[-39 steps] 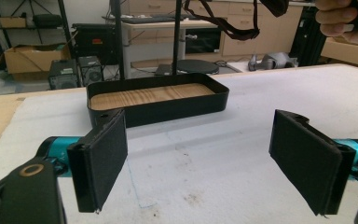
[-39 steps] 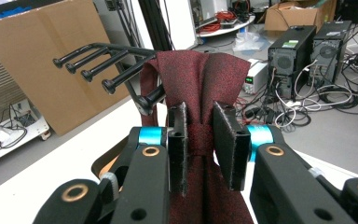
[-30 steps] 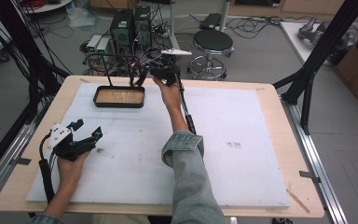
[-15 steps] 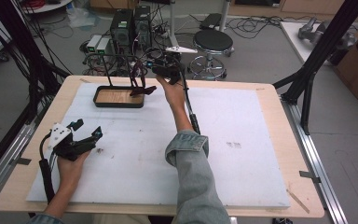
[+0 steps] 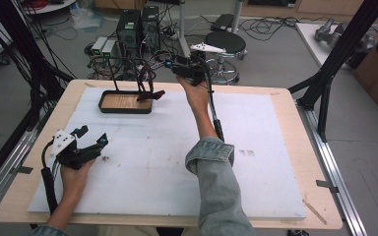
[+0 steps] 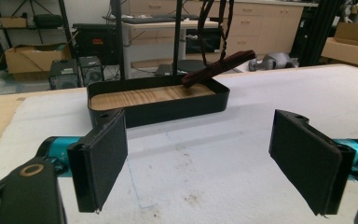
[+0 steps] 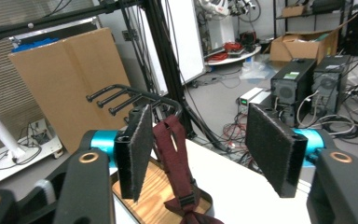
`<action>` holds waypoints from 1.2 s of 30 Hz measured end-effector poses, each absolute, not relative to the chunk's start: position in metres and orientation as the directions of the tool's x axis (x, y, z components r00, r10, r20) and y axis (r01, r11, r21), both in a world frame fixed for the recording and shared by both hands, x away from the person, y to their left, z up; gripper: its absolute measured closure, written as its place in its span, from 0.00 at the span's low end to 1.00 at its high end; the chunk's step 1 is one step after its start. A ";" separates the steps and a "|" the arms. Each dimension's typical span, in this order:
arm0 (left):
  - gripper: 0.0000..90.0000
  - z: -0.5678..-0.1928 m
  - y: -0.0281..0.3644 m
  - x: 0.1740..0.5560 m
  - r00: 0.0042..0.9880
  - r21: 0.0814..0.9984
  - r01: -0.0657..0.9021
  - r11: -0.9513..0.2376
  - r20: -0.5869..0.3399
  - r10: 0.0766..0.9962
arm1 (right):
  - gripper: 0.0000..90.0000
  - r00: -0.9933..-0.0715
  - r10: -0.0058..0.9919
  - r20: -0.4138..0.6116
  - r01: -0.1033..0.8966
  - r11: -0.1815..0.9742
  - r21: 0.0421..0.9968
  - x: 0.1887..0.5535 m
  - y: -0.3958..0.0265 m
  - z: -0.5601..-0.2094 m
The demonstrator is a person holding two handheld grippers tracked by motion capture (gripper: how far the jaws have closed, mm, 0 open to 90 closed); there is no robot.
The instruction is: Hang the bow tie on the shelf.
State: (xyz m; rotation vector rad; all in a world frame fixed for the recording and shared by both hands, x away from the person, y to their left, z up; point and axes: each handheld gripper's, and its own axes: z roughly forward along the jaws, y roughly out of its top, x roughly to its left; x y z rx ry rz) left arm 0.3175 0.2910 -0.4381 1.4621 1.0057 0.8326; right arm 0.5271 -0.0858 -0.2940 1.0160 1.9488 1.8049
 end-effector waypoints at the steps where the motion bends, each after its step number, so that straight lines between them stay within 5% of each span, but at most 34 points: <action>1: 0.22 -0.438 0.291 0.317 0.388 0.991 0.136 -0.018 -0.036 0.921 | 0.44 -0.708 0.665 0.238 0.287 -0.037 0.957 0.526 -0.089 -0.292; 31: 0.22 -0.438 0.290 0.318 0.384 0.990 0.136 -0.026 -0.029 0.923 | 0.28 -0.609 0.772 0.185 0.217 -0.062 0.974 0.467 -0.224 -0.288; 36: 0.22 -0.438 0.290 0.318 0.383 0.990 0.136 -0.025 -0.029 0.923 | 0.24 -0.611 0.760 0.222 0.287 -0.048 0.957 0.459 -0.242 -0.293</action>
